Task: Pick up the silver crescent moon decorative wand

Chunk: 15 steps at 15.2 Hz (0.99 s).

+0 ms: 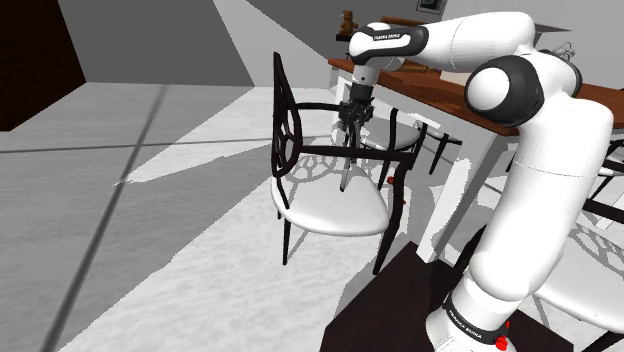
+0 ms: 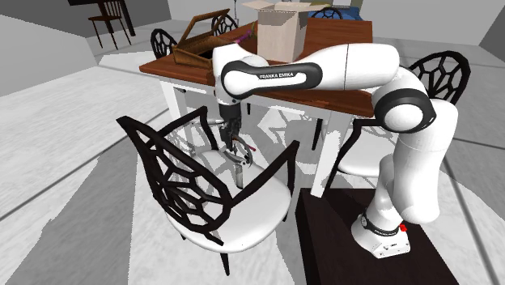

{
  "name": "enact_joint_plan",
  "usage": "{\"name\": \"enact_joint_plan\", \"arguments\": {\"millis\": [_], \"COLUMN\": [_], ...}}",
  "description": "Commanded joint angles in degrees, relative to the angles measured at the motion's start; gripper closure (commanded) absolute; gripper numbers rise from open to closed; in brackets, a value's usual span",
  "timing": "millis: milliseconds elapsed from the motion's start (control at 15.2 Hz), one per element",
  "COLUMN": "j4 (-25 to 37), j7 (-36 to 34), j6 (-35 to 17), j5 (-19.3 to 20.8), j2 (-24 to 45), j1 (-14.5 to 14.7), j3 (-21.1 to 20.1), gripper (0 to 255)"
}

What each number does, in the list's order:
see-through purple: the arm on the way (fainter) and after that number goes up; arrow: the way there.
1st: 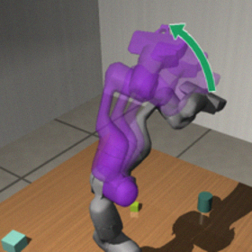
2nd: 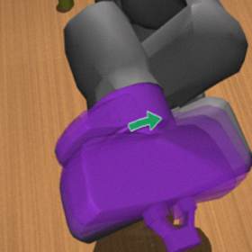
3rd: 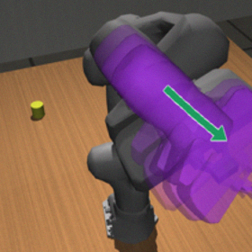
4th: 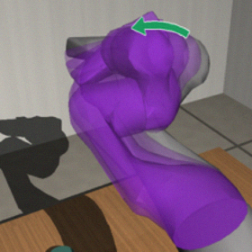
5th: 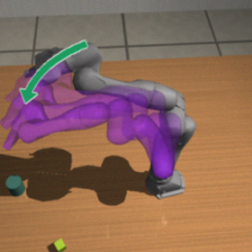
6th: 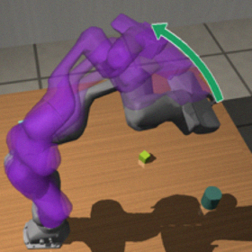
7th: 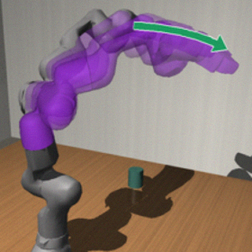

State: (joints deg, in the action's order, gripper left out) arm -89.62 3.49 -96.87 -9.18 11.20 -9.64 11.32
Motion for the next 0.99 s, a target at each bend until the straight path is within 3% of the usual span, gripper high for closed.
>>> {"name": "enact_joint_plan", "arguments": {"millis": [0, 528, 924], "j4": [-0.1, -0.2, 5.0], "j7": [0.0, 0.0, -0.5], "j6": [-0.1, -0.2, 4.6], "j5": [0.0, 0.0, 0.0], "j2": [0.0, -0.1, 0.3], "j1": [0.0, 0.0, -0.2], "j3": [0.0, 0.0, 0.1], "gripper": [255, 255, 255]}}
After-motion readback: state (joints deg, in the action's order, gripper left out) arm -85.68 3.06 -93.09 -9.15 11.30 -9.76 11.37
